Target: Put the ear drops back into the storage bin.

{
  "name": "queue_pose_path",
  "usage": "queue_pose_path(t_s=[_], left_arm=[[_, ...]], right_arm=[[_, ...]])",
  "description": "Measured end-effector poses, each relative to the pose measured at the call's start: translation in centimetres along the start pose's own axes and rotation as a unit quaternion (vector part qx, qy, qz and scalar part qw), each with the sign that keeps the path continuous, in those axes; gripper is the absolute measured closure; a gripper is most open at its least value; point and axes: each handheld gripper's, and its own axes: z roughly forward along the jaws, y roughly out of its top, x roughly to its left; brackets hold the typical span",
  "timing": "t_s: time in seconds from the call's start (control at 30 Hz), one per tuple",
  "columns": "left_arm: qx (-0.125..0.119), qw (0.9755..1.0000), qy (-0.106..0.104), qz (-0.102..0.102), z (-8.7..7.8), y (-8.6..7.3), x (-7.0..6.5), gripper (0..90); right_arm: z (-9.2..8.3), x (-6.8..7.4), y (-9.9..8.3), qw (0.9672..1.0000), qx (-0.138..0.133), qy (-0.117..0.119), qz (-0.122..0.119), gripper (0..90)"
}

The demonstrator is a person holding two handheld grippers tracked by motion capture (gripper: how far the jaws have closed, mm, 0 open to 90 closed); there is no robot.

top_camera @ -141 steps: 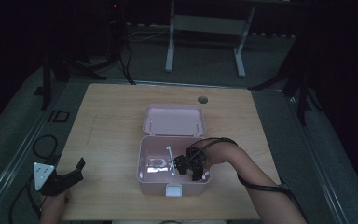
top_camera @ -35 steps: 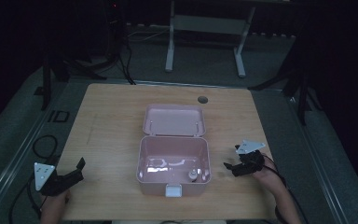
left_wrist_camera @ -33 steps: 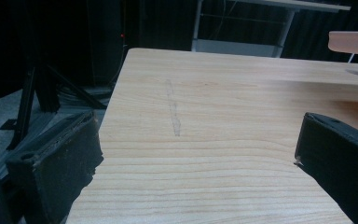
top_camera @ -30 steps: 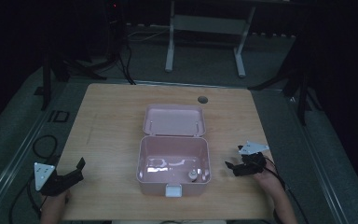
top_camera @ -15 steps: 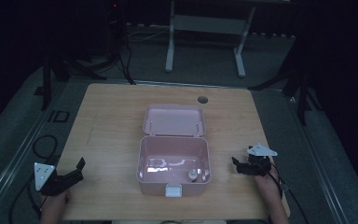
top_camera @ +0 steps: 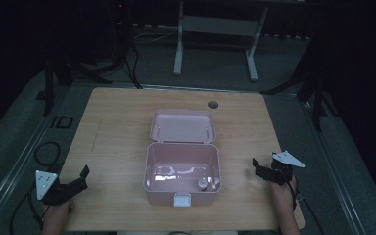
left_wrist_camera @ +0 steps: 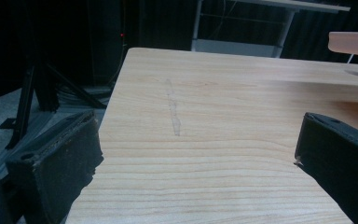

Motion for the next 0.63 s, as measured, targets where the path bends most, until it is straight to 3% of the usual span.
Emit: queue_pose_path(t_s=[0.23, 0.63], left_arm=[[0.000, 1.0000, 0.000, -0.001, -0.01, 0.00, 0.01, 0.5], [0.000, 1.0000, 0.000, 0.001, -0.01, 0.00, 0.00, 0.5]], right_arm=[[-0.06, -0.37, -0.06, 0.9998, -0.010, -0.004, 0.015, 13.4], [0.07, -0.40, -0.15, 0.9999, -0.004, 0.001, 0.013, 13.4]])
